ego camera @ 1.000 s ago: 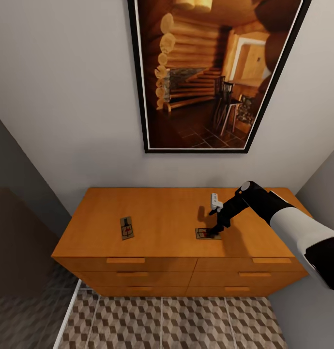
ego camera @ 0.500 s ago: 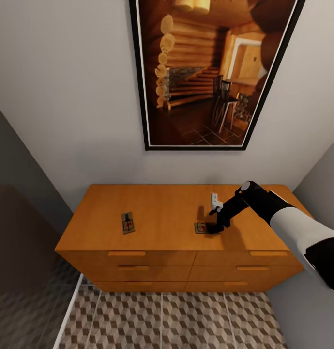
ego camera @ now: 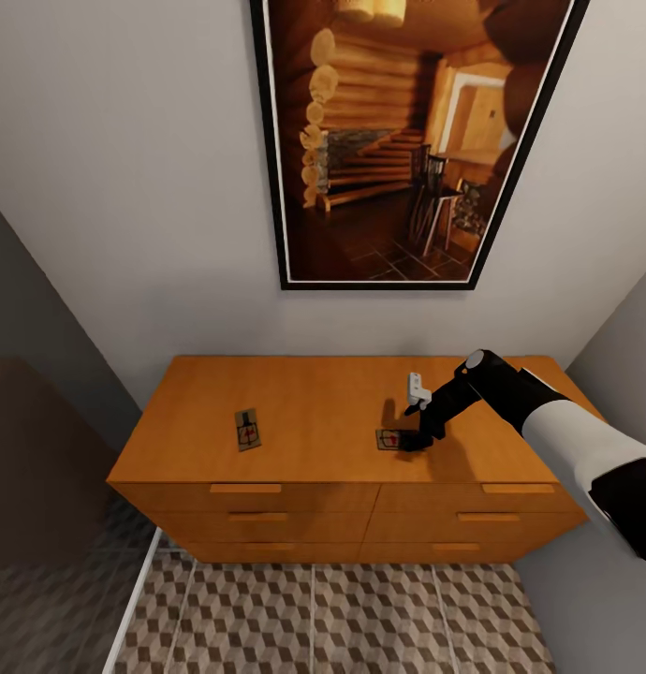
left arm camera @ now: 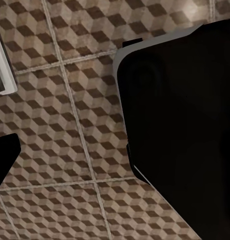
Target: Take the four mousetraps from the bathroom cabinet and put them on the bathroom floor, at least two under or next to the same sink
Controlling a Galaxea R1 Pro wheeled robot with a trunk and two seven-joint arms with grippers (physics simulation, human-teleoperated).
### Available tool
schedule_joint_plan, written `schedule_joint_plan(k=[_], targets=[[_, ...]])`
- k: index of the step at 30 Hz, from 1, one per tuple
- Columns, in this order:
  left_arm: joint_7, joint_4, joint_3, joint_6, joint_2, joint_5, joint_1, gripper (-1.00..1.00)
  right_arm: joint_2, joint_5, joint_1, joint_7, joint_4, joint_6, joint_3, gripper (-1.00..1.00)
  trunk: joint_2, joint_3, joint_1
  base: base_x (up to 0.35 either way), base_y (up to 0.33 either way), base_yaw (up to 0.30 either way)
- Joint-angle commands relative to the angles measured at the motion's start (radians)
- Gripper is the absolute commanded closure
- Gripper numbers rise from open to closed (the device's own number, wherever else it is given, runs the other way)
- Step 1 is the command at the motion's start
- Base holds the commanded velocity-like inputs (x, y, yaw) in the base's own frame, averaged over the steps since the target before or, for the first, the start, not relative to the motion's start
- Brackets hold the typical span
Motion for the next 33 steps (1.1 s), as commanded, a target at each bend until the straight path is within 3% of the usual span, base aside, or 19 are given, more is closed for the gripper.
schedule_joint_plan(k=[1, 6, 18, 33], targets=[[0.004, 0.005, -0.008, -0.007, -0.001, 0.004, -0.002, -1.0, -0.001, 0.0, 0.0, 0.003, -0.002, 0.011, 0.002, -1.0, -0.002, -0.002, 0.001, -0.001, 0.0, 0.0], [0.004, 0.005, -0.008, -0.007, -0.001, 0.004, -0.001, -1.0, -0.001, 0.0, 0.0, 0.003, -0.002, 0.011, 0.002, -1.0, -0.002, -0.002, 0.001, 0.0, 0.0, 0.0], [0.004, 0.005, -0.008, -0.007, -0.001, 0.004, -0.002, -1.0, -0.001, -0.001, 0.0, -0.091, -0.001, 0.011, 0.002, -1.0, -0.002, -0.002, 0.001, 0.0, 0.0, 0.0], [0.004, 0.005, -0.008, -0.007, -0.001, 0.004, -0.001, -1.0, 0.001, 0.0, 0.0, -0.102, -0.001, 0.012, 0.002, -1.0, -0.002, -0.002, 0.001, 0.0, 0.0, 0.0]])
